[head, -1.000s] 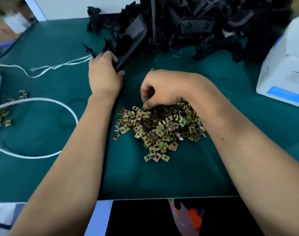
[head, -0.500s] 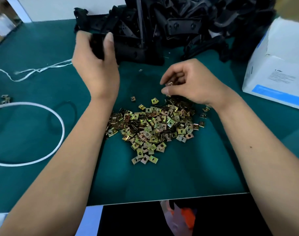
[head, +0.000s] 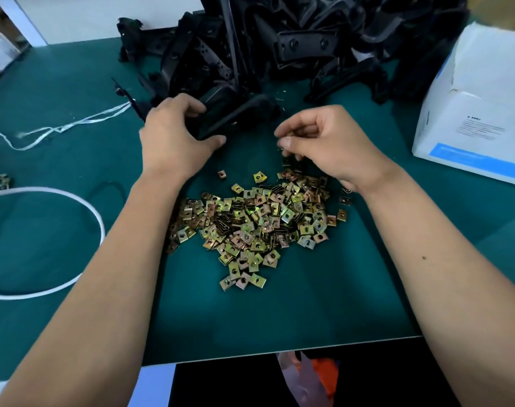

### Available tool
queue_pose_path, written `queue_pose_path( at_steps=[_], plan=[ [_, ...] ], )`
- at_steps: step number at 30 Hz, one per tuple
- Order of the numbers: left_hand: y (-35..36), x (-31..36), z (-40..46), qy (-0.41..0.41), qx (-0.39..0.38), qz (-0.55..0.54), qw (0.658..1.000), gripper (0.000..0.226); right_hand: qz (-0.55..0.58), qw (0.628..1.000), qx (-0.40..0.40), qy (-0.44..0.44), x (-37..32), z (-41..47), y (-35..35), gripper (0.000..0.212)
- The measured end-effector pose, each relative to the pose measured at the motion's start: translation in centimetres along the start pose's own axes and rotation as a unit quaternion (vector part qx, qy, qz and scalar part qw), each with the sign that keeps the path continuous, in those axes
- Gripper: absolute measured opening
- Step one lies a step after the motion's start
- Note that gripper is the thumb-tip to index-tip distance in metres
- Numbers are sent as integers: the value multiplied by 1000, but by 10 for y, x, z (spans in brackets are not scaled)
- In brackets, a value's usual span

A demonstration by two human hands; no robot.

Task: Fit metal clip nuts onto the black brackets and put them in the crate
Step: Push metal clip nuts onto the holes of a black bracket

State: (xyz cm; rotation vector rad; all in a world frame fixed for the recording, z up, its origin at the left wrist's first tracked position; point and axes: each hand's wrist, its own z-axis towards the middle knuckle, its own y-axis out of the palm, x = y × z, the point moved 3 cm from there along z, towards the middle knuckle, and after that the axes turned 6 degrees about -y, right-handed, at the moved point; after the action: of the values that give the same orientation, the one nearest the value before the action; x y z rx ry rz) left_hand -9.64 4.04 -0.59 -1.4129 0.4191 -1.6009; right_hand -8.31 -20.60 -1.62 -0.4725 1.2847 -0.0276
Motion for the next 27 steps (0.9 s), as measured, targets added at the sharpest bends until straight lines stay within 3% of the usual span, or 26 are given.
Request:
queue_pose_path(
  at_steps=[2,5,11,14,19,24,27],
  plan=[
    [0,4,-2,30,27,63,997,48,2,1000,-16,8,0,0,2,27],
    [1,13,-5,88,56,81,991,50,14,1000,-23,4,-2,-2,4,25],
    [19,34,-14,191,-21,54,980,62,101,994,3,27,-1,-3,5,17],
    [28,32,-14,180,-73,64,979,69,93,995,-18,12,-2,-4,5,18],
    [19,25,-11,160,-56,59,984,52,77,996,-42,-20,-10,-6,5,19],
    [1,19,-6,107,18,38,993,43,72,996,-29,-34,-13,-6,-2,9],
    [-4,12,-1,84,-24,-12,996,38,69,997,-34,-31,-12,-6,-2,24]
  ],
)
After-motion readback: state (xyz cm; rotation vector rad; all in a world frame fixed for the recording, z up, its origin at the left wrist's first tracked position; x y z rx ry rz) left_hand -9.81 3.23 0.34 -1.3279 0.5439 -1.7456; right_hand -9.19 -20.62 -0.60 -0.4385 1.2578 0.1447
